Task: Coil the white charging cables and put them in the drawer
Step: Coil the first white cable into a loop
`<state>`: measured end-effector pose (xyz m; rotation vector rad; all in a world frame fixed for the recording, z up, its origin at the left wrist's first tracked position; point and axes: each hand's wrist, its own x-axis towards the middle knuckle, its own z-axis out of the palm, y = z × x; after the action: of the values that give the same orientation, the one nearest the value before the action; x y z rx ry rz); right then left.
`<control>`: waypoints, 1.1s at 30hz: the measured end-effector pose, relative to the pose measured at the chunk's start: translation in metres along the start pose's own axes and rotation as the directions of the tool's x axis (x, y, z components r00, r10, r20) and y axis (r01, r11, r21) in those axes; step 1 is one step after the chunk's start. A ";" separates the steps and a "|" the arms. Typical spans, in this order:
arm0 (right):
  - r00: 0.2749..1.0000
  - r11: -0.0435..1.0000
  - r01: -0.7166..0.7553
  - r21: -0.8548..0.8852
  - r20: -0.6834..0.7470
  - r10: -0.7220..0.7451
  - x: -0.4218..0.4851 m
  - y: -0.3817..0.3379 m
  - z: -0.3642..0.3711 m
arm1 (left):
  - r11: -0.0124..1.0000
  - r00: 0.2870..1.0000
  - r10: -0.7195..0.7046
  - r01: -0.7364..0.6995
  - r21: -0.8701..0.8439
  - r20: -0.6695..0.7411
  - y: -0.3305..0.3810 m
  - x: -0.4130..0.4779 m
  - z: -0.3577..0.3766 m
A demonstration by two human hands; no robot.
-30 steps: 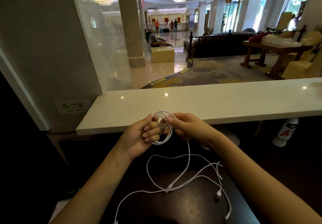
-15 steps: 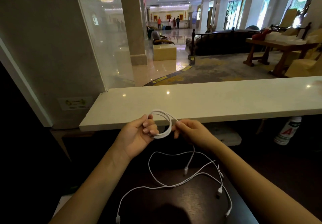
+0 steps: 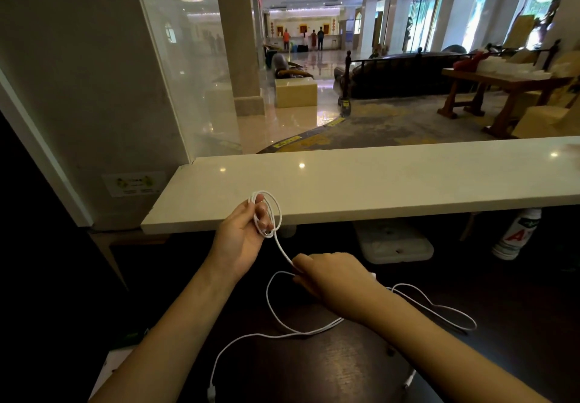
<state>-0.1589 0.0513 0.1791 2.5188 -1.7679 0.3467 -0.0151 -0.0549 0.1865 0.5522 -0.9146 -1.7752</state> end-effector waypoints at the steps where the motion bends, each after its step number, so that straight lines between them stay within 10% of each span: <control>1: 0.998 0.998 0.052 -0.023 -0.037 -0.053 0.000 -0.001 -0.007 | 0.998 1.000 0.014 -0.014 0.055 0.010 -0.002 -0.002 -0.001; 8: 0.948 0.983 0.184 0.012 -0.268 -0.174 0.018 0.013 -0.051 | 0.856 0.989 -0.042 -0.038 0.516 0.141 -0.017 -0.021 0.005; 19: 0.860 0.984 -0.083 0.155 -0.488 0.149 0.035 0.049 -0.033 | 0.951 0.893 -0.294 0.237 0.199 0.340 -0.005 -0.029 0.015; 22: 0.794 0.634 -0.316 0.706 -0.169 0.584 0.025 0.035 -0.017 | 0.960 0.923 -0.265 0.227 0.162 0.279 -0.006 -0.029 0.019; 25: 0.836 0.078 -0.336 0.938 0.259 0.484 0.014 0.022 -0.007 | 0.973 0.954 -0.215 0.190 0.133 0.210 -0.008 -0.028 0.020; 33: 0.868 -0.274 -0.149 0.950 0.258 0.423 0.018 0.011 -0.001 | 0.974 0.970 -0.217 0.208 0.088 0.105 -0.011 -0.030 0.015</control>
<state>-0.1637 0.0313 0.1829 1.9064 -2.4118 3.1223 -0.0216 -0.0202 0.1853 0.6219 -1.0372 -1.9881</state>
